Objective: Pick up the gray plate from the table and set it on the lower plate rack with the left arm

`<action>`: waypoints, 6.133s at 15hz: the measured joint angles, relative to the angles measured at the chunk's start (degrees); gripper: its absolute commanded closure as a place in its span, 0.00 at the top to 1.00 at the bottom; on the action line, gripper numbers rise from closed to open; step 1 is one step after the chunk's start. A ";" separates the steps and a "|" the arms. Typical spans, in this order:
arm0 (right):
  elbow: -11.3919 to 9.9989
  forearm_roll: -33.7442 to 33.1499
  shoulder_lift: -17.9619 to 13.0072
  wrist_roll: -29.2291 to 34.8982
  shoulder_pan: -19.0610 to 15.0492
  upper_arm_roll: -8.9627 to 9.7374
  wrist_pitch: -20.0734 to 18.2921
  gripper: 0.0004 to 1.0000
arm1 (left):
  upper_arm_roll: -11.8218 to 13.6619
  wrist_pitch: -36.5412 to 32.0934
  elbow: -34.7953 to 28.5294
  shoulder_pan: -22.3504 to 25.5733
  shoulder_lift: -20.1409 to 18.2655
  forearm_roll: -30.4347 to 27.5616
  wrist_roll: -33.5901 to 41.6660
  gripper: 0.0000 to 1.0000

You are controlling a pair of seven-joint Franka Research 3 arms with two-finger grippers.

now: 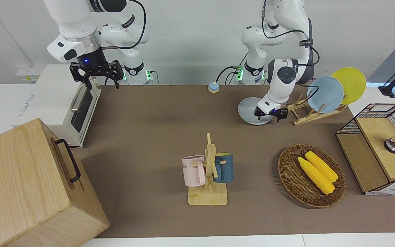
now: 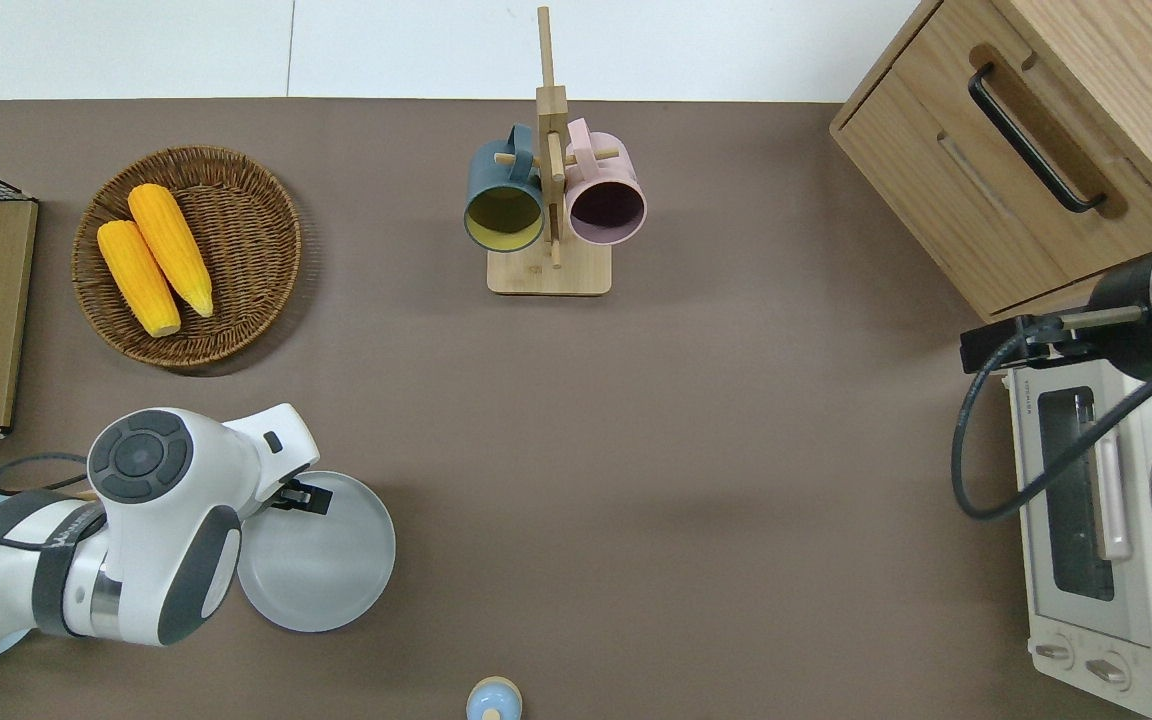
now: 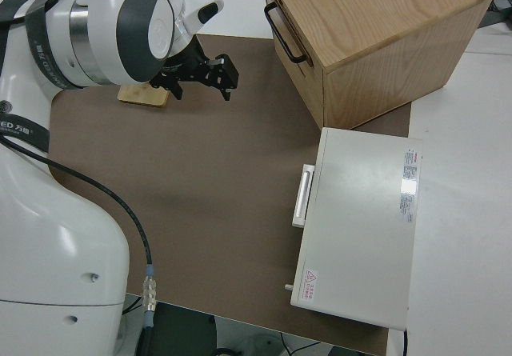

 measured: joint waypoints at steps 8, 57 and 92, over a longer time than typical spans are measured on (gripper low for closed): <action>0.00 0.00 0.00 0.00 0.00 0.00 0.00 0.98 | -0.11 0.51 -0.03 -0.49 1.24 1.15 0.03 0.66; 0.00 0.00 0.00 0.00 0.00 0.00 0.00 0.98 | 4.74 -44.66 28.64 -0.97 -10.17 0.63 5.72 0.00; 0.00 0.00 0.00 0.00 0.00 0.00 0.00 0.98 | -4.82 -50.95 14.48 -1.12 -17.17 36.74 -42.92 0.00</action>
